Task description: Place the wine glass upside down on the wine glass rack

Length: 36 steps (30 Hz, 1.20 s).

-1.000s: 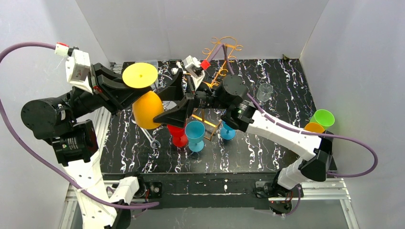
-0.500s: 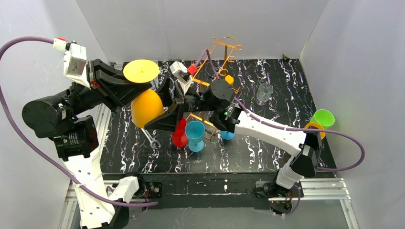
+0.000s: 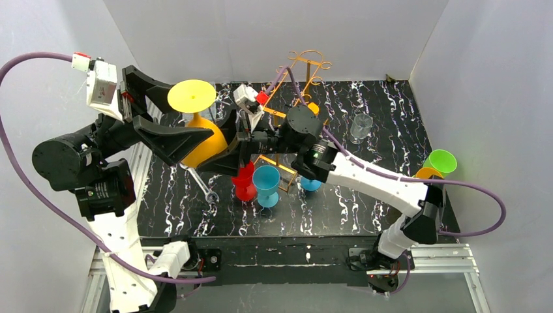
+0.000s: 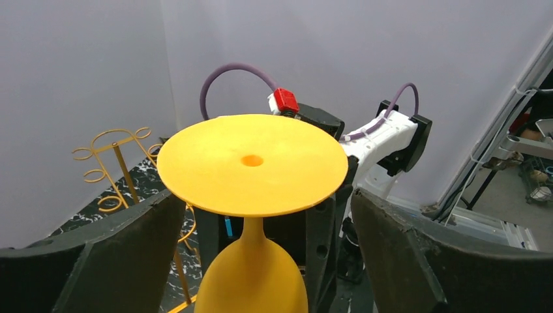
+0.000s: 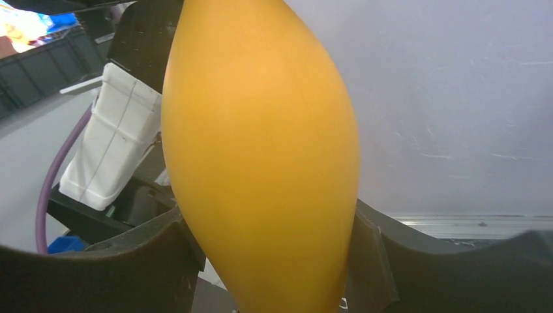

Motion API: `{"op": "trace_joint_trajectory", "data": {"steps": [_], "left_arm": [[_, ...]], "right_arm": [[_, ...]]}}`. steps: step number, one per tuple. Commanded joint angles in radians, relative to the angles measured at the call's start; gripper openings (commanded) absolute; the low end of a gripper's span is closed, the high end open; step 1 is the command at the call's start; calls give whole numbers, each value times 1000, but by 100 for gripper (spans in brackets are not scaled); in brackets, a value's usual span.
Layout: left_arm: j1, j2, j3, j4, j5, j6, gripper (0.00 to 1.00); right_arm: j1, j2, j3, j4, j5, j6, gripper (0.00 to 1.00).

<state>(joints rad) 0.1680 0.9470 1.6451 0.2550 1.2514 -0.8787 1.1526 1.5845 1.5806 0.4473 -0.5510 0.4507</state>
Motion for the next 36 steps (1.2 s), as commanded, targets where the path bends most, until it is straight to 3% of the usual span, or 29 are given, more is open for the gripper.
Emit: {"op": "trace_joint_trajectory", "data": {"steps": [1,11,17,25,36], "left_arm": [[-2,-7,18,26,-12,2,98],[0,-4,34,-84,-40,113,98],[0,-9,78,-385,-132,344,98],[0,21,87,-471,-185,404,98],[0,13,73,-531,-198,474,98]], "right_arm": [[4,-113,29,-123,109,-143,69],[-25,-297,-52,-334,331,-304,71],[-114,-424,-149,-486,525,-400,73],[-297,-502,-283,-495,715,-431,75],[-527,-583,-498,-412,720,-375,74]]}}
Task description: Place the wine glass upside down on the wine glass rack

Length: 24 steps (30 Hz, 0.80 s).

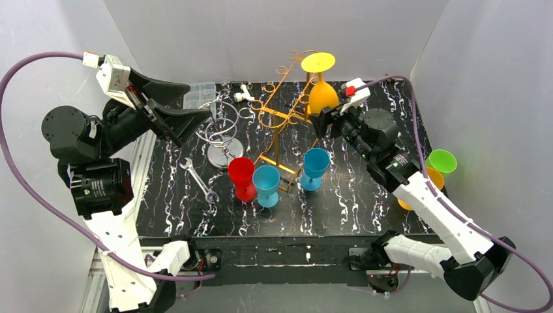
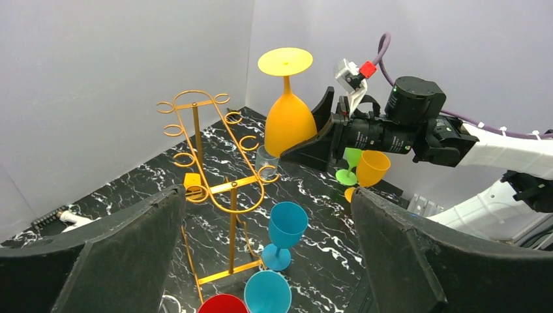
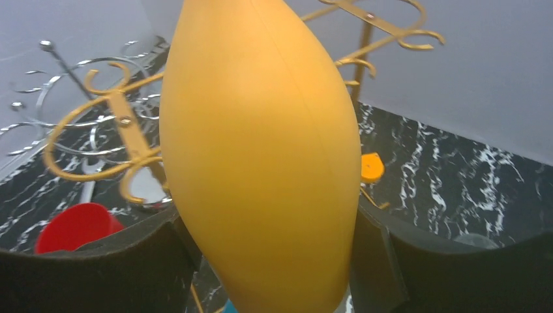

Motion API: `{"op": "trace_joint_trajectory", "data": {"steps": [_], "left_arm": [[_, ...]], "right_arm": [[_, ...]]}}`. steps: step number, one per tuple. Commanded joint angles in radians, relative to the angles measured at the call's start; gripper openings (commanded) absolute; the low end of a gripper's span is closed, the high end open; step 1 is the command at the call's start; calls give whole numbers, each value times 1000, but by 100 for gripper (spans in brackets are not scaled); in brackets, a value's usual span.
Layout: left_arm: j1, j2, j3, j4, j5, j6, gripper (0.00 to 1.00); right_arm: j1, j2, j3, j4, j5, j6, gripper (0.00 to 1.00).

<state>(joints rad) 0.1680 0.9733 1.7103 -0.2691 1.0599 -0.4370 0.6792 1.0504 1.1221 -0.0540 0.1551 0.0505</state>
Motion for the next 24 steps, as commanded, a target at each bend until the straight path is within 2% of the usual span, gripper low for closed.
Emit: {"op": "trace_joint_trajectory", "data": {"steps": [1,12,24], "left_arm": [[0,-13,5,-6,-6,31,98],[0,-8,-7,13,0,14,98],[0,-3,-9,-10,-3,23,98]], "right_arm": [[-66,-52,-52,92,9,26,74],[-119,-83,-151,109,18,22,74],[-119,-118,-276,168,-236,7,74]]}}
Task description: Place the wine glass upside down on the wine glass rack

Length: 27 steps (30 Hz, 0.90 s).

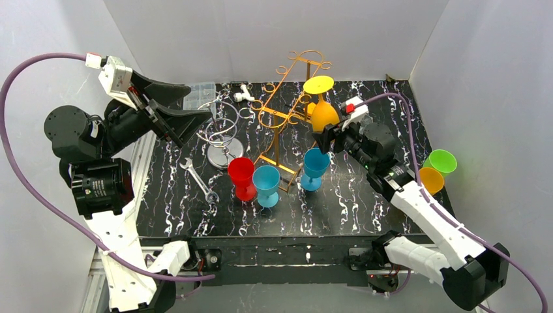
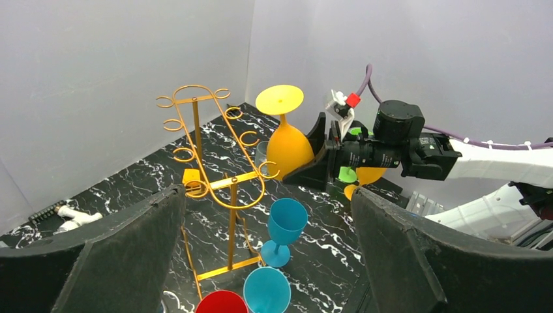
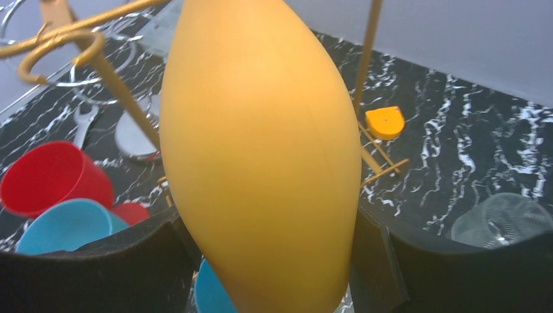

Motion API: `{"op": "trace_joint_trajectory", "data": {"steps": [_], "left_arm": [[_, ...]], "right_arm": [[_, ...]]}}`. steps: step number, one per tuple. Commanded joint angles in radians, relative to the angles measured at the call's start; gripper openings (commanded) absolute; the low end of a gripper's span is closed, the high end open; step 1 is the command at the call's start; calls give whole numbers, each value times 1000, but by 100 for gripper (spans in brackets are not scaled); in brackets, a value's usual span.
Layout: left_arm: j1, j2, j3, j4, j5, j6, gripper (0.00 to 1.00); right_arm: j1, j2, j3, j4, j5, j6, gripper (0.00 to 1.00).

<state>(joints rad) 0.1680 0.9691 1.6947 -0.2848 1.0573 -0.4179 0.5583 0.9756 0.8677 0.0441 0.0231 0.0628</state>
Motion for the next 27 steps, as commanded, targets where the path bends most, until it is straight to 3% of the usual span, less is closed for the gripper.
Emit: {"op": "trace_joint_trajectory", "data": {"steps": [1,12,27], "left_arm": [[0,3,7,11,0,-4,98],[0,5,11,38,4,-46,98],[-1,13,30,37,19,-61,98]], "right_arm": [[2,-48,-32,64,-116,-1,74],[55,-36,-84,40,-167,4,73],[119,-1,-131,68,-103,2,72]]}}
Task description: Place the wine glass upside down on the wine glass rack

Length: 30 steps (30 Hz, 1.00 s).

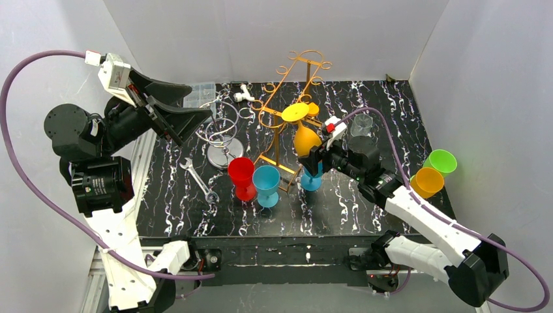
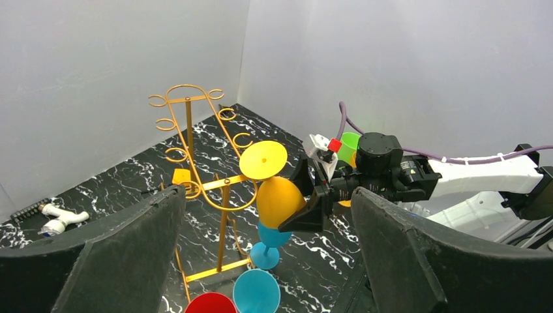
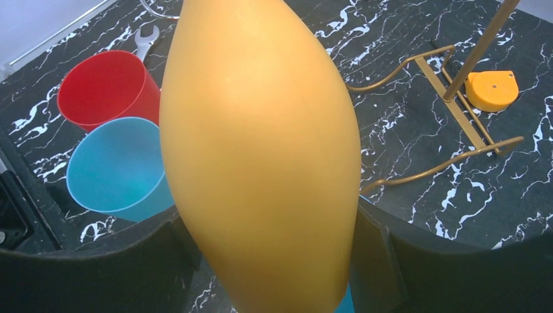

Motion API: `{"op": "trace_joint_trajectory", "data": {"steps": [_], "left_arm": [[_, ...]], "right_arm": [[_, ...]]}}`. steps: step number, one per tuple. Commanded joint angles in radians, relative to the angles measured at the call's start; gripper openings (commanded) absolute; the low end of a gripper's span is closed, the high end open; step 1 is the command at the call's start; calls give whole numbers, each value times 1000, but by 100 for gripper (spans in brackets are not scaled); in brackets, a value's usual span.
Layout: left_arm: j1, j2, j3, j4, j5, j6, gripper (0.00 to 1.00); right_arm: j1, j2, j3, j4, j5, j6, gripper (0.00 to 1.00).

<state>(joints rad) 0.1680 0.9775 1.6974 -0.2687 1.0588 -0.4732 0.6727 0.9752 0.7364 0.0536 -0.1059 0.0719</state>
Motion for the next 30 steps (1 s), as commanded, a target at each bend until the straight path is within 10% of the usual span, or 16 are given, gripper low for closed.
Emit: {"op": "trace_joint_trajectory", "data": {"steps": [1,30], "left_arm": [[-1,4,26,22,19,-7,98],[0,-6,17,33,44,-11,98]], "right_arm": [[5,2,0,61,26,-5,72],[30,-3,58,36,74,3,98]]}}
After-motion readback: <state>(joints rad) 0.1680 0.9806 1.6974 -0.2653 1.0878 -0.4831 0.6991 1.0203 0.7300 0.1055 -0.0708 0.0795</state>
